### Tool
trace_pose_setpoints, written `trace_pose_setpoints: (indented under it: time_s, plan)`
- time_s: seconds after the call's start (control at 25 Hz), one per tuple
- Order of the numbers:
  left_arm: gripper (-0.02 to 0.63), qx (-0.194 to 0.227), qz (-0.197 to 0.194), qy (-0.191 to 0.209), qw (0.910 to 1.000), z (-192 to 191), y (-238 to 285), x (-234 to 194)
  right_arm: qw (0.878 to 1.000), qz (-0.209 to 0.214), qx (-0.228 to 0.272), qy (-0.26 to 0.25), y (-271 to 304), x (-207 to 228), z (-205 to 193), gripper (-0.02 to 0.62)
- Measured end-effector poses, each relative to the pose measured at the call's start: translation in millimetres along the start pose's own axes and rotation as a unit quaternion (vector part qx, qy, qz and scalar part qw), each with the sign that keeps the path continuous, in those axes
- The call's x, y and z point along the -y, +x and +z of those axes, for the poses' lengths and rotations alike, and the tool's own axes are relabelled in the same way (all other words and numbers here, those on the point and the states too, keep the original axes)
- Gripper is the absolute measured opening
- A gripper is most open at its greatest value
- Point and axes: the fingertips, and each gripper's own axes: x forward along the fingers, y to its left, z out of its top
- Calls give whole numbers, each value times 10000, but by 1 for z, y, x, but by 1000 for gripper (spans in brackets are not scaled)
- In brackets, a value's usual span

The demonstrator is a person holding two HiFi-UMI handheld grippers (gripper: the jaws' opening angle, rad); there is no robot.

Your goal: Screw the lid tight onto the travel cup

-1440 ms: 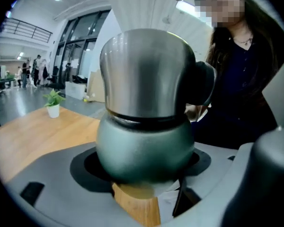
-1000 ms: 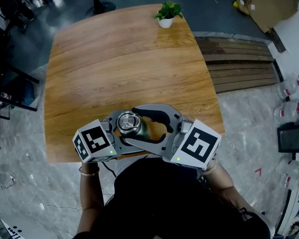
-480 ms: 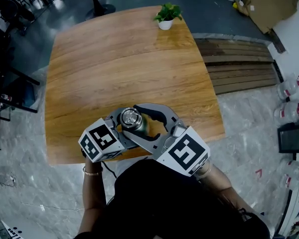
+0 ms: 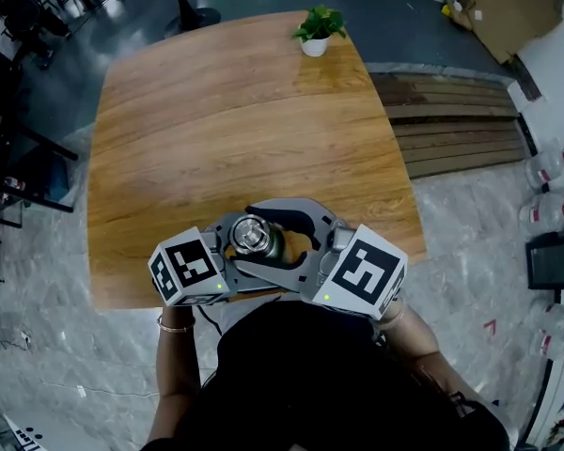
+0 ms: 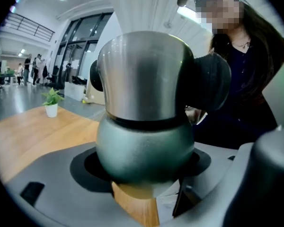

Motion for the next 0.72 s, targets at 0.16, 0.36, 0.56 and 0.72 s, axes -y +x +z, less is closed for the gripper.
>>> trace_pose_setpoints:
  time_s: [0.16, 0.36, 0.56, 0.72]
  plan:
    - [400, 157, 681, 76, 9975, 5, 1, -20, 9952, -854, -62, -478, 1, 11, -1, 261]
    - [400, -3, 995, 132, 9949, -1, -1, -31, 9946, -928, 0, -465, 4, 13, -3, 259]
    - [400, 343, -538, -386, 9972, 5, -5, 7, 9985, 474, -35, 282, -12, -2, -2, 259]
    - [400, -296, -1048, -78, 9940, -9, 1, 29, 9924, 1109, -154, 510, -12, -14, -9, 259]
